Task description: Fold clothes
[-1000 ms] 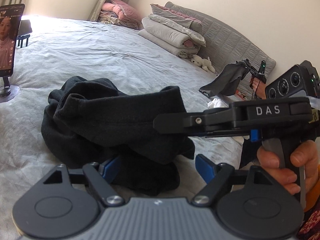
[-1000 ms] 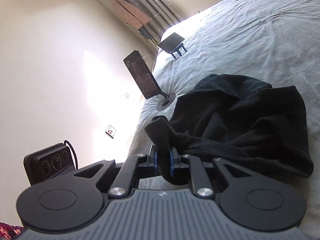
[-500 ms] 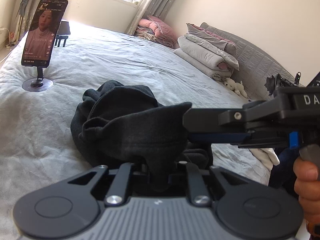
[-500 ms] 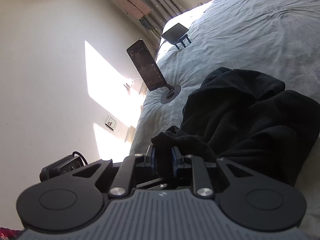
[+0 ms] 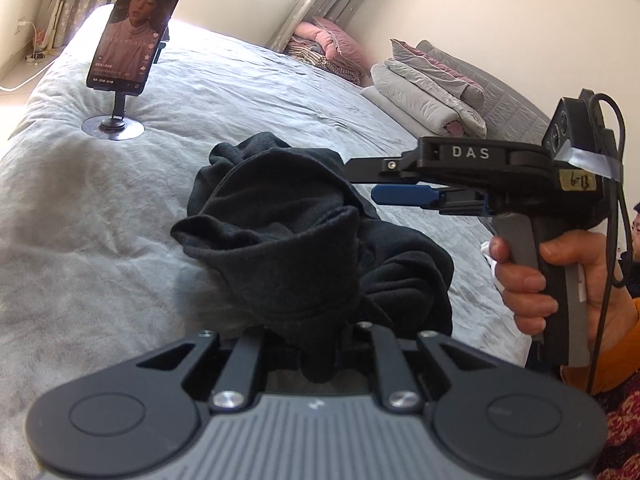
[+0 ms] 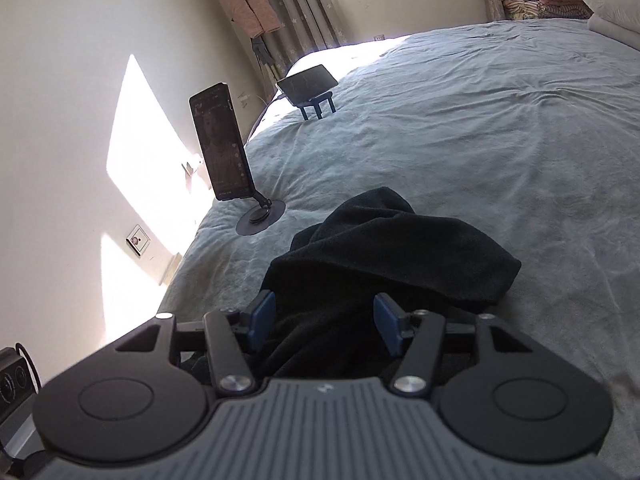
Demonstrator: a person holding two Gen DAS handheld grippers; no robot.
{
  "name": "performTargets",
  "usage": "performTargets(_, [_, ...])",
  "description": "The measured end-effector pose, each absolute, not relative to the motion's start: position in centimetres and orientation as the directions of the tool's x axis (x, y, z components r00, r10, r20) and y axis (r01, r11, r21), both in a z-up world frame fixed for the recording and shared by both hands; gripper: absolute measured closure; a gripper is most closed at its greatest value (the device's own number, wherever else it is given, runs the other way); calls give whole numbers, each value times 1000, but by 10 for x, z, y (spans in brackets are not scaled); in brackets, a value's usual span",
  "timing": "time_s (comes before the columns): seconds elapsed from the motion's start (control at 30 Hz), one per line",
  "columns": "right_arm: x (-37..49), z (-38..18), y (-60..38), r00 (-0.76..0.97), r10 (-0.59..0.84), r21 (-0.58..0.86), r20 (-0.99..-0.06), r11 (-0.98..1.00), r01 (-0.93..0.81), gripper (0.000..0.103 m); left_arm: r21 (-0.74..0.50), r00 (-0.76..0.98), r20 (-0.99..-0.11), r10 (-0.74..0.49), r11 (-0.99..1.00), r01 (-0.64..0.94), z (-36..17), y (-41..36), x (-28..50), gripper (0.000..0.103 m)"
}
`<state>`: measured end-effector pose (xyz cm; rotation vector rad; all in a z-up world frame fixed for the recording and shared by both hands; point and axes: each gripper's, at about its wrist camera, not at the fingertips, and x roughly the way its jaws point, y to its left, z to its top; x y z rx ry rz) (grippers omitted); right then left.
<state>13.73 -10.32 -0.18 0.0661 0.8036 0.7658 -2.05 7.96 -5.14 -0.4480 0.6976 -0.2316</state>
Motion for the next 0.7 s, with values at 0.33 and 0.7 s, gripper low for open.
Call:
performTargets(0.33, [141,-19,-45,526,531,13,-664,712,-702,44,-532,706,-587,-395,846,31,-64,97,-20,90])
performTargets(0.7, [146,-31,-10,607,469,-241,-641,628,-740,56,-656,665,-559,-496,754,11,-66,96,-14,50])
